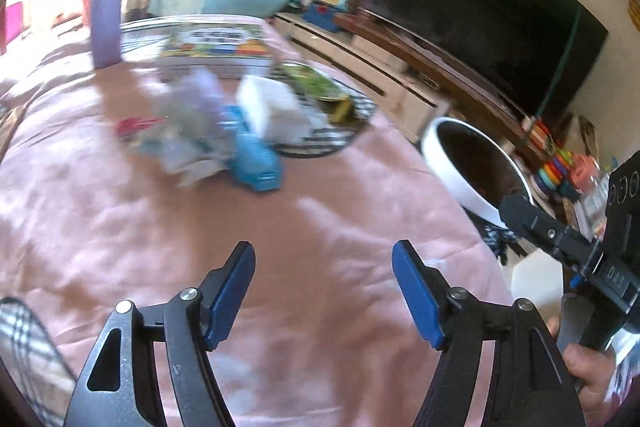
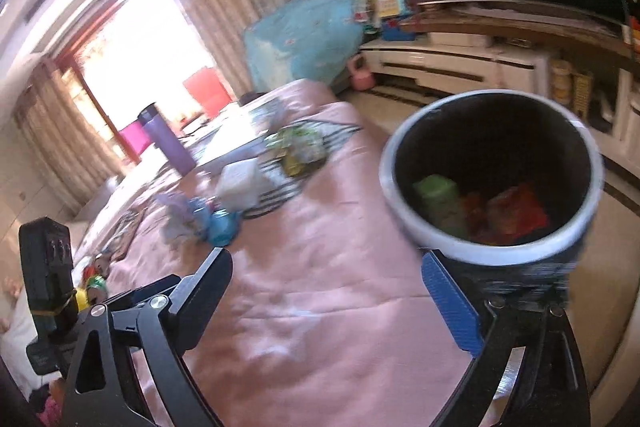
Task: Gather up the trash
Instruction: 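Grasp the crumpled paper with the left gripper while the right grasps the white sponge, then carry the crumpled paper and white sponge over the bin with both grippers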
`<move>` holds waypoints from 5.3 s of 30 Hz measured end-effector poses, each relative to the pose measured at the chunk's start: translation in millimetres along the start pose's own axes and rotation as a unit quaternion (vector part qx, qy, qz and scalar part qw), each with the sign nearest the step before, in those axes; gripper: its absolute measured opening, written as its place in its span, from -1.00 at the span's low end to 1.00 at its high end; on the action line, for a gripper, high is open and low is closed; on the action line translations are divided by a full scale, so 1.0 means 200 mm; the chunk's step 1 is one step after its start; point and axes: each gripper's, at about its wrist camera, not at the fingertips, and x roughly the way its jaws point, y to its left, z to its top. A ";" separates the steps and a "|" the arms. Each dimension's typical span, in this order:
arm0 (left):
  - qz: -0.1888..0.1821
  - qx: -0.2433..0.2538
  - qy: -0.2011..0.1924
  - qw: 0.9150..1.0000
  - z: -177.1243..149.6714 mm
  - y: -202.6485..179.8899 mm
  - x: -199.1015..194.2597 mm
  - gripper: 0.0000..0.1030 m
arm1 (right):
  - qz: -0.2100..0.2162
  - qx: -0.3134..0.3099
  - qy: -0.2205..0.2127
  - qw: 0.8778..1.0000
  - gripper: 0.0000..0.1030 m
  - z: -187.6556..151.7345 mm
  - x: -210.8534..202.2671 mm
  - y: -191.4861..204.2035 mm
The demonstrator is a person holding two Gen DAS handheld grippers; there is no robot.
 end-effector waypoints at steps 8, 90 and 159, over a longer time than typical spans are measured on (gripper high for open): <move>0.029 -0.036 -0.005 0.999 -0.03 0.21 -0.11 0.37 | 0.026 -0.039 0.045 0.998 0.87 -0.01 0.17 0.21; -0.066 0.047 0.000 0.997 0.11 -0.11 0.05 -0.67 | 0.011 0.008 0.017 1.000 -0.13 -0.03 -0.06 -0.07; -0.090 0.130 0.039 0.987 0.42 -0.84 0.67 -0.65 | -0.090 0.034 -0.001 0.995 -0.11 0.23 -0.14 -0.61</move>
